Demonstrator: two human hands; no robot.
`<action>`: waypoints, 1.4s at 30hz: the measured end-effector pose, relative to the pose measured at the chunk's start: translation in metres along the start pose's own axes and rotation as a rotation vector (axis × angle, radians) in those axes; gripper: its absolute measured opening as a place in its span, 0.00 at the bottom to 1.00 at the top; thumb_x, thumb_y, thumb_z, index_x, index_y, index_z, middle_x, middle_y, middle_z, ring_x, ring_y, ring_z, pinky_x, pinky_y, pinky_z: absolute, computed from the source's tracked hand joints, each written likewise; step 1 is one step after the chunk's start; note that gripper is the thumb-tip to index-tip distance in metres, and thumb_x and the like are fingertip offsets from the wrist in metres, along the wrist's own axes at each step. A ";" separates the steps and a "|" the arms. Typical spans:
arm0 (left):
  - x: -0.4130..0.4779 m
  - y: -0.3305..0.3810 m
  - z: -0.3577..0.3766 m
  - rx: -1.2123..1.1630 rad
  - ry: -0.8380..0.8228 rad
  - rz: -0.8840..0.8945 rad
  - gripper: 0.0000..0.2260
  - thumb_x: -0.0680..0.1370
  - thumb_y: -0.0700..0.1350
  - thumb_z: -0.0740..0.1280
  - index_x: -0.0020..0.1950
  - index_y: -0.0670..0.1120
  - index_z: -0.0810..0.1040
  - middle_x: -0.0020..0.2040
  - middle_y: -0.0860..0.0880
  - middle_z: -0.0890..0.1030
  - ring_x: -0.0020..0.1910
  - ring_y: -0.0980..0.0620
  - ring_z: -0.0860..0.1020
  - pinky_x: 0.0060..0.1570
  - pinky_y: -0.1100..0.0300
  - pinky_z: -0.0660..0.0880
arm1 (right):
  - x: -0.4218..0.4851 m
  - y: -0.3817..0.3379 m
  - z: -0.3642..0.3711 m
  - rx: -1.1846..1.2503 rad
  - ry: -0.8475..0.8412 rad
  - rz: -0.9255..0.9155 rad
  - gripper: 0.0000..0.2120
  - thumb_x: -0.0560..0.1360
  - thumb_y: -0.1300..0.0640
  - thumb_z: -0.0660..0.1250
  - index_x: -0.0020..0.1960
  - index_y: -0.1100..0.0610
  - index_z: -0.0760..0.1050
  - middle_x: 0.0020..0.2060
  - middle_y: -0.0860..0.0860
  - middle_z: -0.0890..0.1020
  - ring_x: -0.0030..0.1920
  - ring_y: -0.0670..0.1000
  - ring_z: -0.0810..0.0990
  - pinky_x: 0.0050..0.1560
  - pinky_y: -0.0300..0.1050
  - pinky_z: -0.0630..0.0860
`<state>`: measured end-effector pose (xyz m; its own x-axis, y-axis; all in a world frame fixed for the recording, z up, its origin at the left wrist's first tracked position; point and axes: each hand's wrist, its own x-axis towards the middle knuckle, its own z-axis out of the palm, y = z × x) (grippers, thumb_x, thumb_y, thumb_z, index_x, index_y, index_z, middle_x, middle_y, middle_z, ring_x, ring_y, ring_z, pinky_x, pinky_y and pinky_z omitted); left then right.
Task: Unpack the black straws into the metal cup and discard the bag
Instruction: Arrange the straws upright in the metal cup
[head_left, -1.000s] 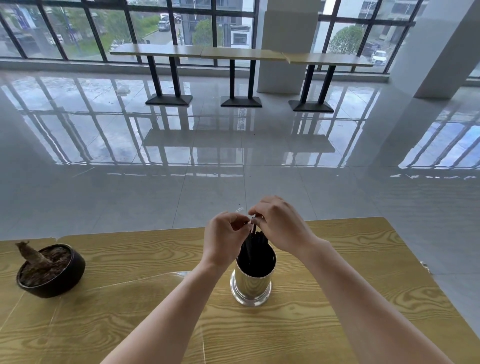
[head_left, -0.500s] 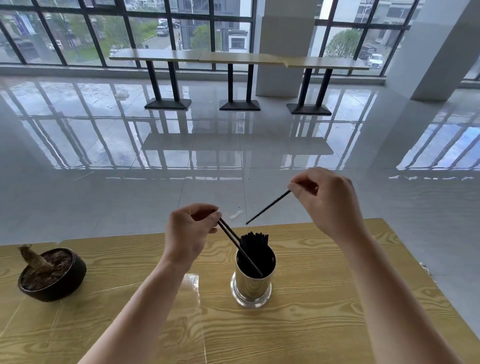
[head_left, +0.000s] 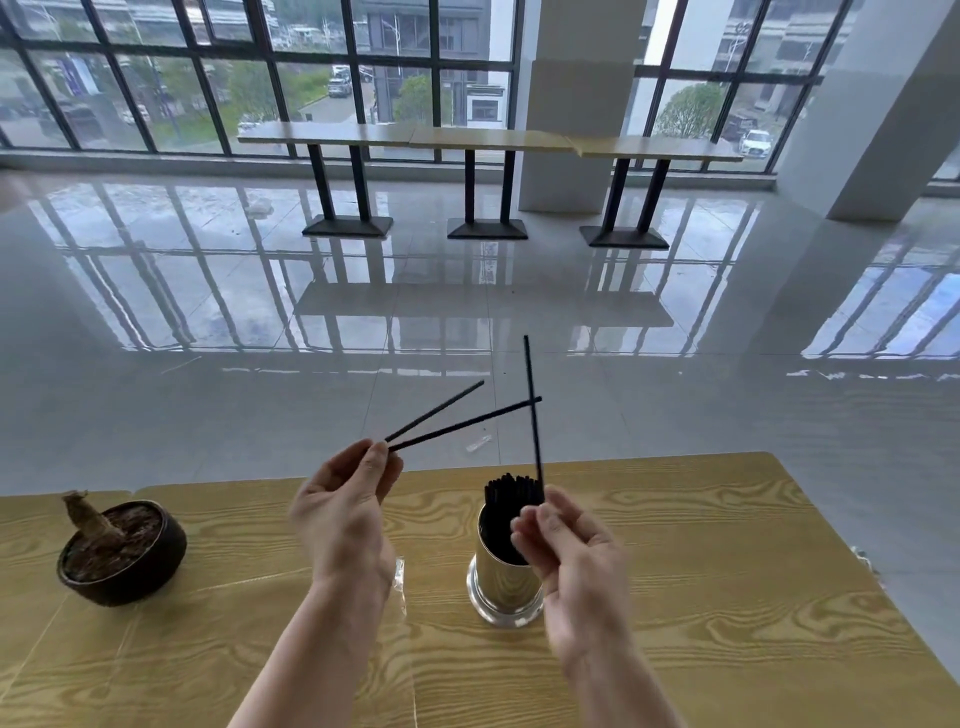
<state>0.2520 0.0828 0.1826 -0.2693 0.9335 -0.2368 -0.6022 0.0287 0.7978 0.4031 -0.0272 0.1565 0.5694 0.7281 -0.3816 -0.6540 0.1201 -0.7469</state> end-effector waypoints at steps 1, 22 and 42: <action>-0.006 -0.005 0.001 -0.033 0.017 -0.039 0.06 0.70 0.31 0.75 0.42 0.41 0.83 0.35 0.48 0.85 0.38 0.49 0.85 0.41 0.62 0.82 | -0.006 0.011 0.005 0.032 -0.023 0.081 0.08 0.76 0.69 0.67 0.53 0.65 0.82 0.44 0.64 0.86 0.42 0.60 0.86 0.40 0.46 0.84; -0.068 -0.056 -0.008 0.096 -0.230 -0.185 0.15 0.59 0.35 0.79 0.44 0.35 0.84 0.44 0.34 0.85 0.44 0.39 0.85 0.41 0.59 0.82 | 0.007 0.032 0.046 -0.066 -0.075 -0.031 0.05 0.74 0.66 0.73 0.41 0.58 0.81 0.45 0.61 0.87 0.48 0.57 0.86 0.57 0.56 0.80; -0.013 -0.024 0.023 0.327 -0.662 -0.334 0.14 0.74 0.50 0.71 0.55 0.44 0.85 0.53 0.41 0.86 0.51 0.47 0.84 0.46 0.53 0.79 | 0.018 0.019 0.010 -0.413 -0.268 -0.225 0.04 0.73 0.64 0.75 0.46 0.60 0.82 0.41 0.57 0.88 0.44 0.56 0.87 0.44 0.45 0.82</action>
<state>0.2873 0.0778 0.1789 0.4482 0.8723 -0.1953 -0.2942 0.3503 0.8892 0.3962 -0.0055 0.1409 0.4907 0.8680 -0.0760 -0.2495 0.0564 -0.9667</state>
